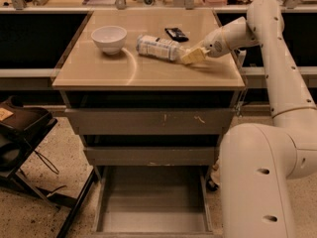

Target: Place blue plastic bottle into bottom drawer

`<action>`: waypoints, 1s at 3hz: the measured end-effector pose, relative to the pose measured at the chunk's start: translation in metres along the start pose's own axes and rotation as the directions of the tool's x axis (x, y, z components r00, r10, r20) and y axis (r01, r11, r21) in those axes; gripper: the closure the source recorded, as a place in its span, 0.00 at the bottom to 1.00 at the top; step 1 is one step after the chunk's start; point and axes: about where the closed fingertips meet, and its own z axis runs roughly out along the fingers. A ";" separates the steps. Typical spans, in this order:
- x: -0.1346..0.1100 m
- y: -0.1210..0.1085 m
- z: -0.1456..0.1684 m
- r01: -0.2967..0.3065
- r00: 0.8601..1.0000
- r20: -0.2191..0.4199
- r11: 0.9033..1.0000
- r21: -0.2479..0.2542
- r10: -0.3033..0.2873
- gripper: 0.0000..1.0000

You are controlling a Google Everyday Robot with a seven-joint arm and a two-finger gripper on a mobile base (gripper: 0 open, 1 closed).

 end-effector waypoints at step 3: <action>-0.062 0.074 -0.145 -0.024 0.979 0.203 0.994 0.103 0.003 1.00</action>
Offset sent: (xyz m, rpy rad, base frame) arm -0.4671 0.0518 0.1534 0.2197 0.1785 0.0453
